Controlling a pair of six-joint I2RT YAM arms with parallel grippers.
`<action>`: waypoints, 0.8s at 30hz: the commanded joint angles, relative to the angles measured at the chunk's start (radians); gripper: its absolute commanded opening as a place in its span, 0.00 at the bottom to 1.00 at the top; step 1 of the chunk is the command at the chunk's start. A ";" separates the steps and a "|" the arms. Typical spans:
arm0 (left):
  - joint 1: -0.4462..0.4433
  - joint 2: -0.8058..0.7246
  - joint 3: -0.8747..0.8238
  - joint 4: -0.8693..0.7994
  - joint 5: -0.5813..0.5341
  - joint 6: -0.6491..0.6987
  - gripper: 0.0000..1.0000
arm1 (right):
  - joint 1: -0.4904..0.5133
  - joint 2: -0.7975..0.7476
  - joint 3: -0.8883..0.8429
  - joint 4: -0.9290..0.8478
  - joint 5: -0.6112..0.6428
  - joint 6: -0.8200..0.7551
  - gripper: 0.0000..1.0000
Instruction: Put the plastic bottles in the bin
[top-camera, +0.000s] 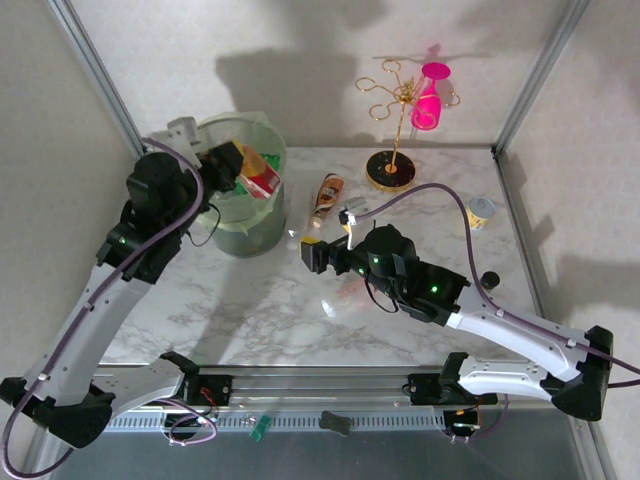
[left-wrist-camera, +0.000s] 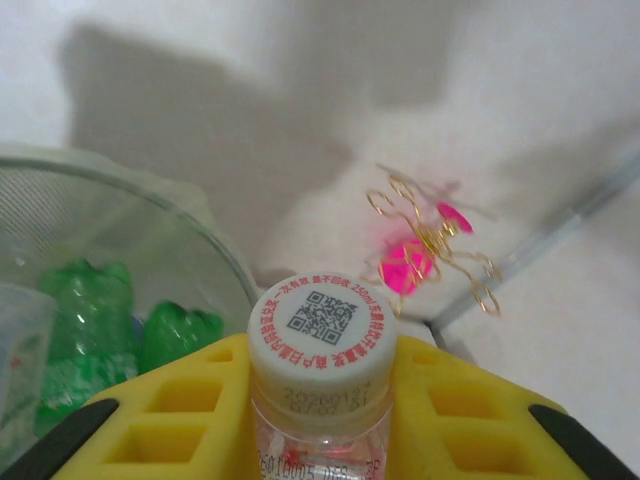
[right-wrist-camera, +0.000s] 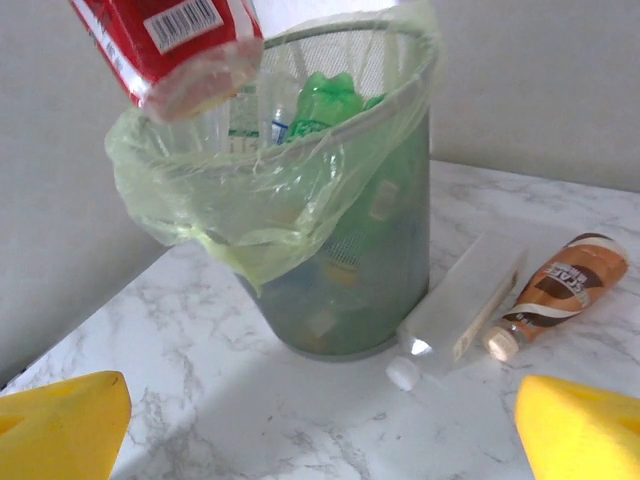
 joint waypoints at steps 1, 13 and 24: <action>0.055 0.069 0.083 -0.006 -0.021 -0.034 0.00 | -0.004 -0.034 -0.029 -0.004 0.074 0.006 0.98; 0.147 0.367 0.280 -0.105 -0.022 -0.145 0.00 | -0.014 -0.020 -0.014 -0.025 0.084 -0.019 0.98; 0.304 0.497 0.207 0.002 0.165 -0.391 0.00 | -0.034 0.034 0.004 -0.003 0.036 -0.021 0.98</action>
